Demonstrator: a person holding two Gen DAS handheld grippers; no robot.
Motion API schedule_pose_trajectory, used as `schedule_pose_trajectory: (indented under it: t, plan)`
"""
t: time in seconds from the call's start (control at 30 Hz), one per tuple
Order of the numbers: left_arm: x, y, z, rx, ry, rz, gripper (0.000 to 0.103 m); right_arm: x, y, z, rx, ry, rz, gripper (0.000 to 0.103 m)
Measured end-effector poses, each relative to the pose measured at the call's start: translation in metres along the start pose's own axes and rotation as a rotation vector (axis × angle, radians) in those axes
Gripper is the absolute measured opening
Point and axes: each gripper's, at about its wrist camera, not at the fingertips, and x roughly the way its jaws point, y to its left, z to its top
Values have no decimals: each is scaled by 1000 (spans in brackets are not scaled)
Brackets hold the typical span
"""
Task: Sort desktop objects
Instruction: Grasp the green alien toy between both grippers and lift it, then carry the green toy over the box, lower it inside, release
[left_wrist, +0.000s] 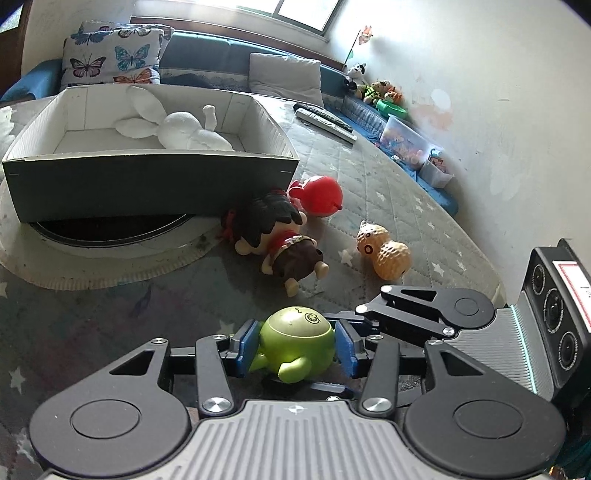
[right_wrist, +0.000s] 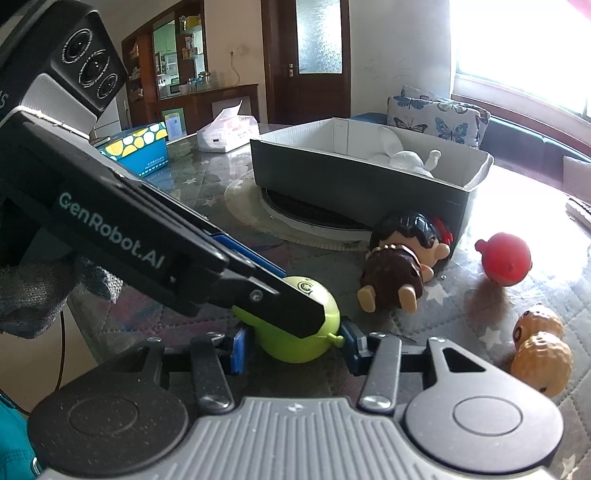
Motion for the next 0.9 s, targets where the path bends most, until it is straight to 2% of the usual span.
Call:
schedule_pose_trajectory:
  t: [0.23, 0.43, 0.67, 0.9]
  plan:
    - [-6, -2, 1, 6, -15, 5, 51, -6, 3, 5, -20, -17, 4, 49]
    - [-29, -4, 17, 10, -109, -19, 51, -22, 4, 26, -71, -88, -13, 49]
    - [-40, 1, 58, 42, -219, -9, 51, -22, -10, 68, -149, -158, -61, 49]
    - [-30, 24, 112, 34, -269, -16, 51, -1, -38, 114, -175, -193, -85, 49]
